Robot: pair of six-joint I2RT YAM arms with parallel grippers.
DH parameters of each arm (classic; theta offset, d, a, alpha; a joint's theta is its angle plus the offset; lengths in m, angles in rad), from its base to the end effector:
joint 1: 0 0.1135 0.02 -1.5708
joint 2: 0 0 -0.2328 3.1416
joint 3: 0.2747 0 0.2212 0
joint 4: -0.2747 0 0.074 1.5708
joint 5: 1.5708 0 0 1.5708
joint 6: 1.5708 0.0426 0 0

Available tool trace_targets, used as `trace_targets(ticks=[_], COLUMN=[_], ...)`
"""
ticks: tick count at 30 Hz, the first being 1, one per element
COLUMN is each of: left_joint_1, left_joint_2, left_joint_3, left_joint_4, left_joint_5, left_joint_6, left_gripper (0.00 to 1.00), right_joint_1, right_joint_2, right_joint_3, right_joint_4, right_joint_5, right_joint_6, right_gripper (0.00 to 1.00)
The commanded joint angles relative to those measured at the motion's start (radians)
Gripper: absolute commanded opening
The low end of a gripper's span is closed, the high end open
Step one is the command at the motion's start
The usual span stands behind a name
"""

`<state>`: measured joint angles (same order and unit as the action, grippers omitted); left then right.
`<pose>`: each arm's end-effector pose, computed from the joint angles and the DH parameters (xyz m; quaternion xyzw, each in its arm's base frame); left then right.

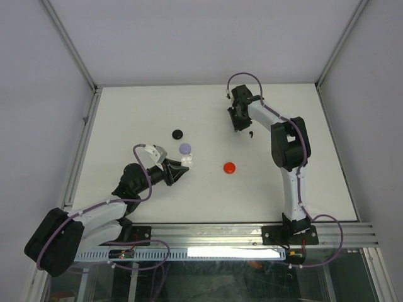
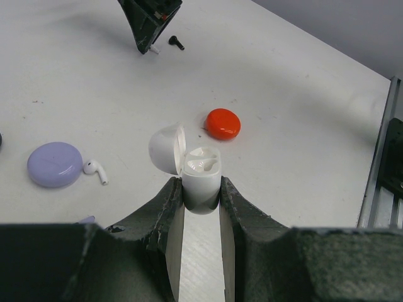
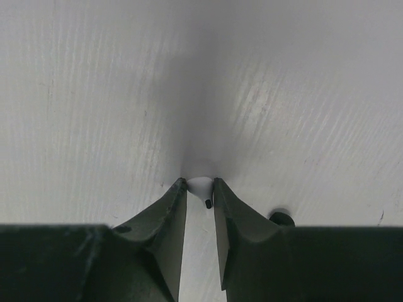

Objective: Insert the wireless bluetooth earbuds into the charging case
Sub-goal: Pick up the earbud from the center of the board, then place the earbud in the charging case.

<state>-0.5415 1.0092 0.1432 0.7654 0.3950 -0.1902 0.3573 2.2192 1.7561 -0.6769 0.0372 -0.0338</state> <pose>0.1564 -0.1132 0.1759 0.2567 0.6932 -0.3712 0.5620 0.4002 0.1477 0.1517 -0.1859 0.9589 0.0165 0.2138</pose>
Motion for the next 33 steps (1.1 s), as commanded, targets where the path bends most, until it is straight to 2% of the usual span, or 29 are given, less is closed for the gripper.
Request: trace_targets(ticks=[1,4,15,24,33], left_joint_1=[0.007,0.006,0.006,0.006,0.006], left_joint_2=[-0.007,-0.015,-0.026,0.041,0.036], left_joint_3=[0.03,0.013,-0.048,-0.064,-0.06], left_joint_4=[0.062,0.086,0.24,0.414,0.522], left_joint_5=[0.013,0.002,0.021,0.044,0.067], left_joint_6=[0.027,0.03,0.038,0.045,0.113], left_gripper=[0.0,0.0,0.0,0.0,0.0], right_joint_1=[0.026,0.047,0.165,0.308,0.491], right_joint_2=[0.014,-0.024,-0.336,-0.627,-0.887], right_joint_3=[-0.005,-0.036,-0.287,-0.452,-0.614], right_joint_4=[-0.061,-0.045,0.11,0.251,0.452], right_joint_5=[0.045,0.056,0.074,0.146,0.2], right_joint_6=[-0.001,0.006,0.082,0.152,0.205], right_gripper=[0.25,0.2,0.2,0.2,0.19])
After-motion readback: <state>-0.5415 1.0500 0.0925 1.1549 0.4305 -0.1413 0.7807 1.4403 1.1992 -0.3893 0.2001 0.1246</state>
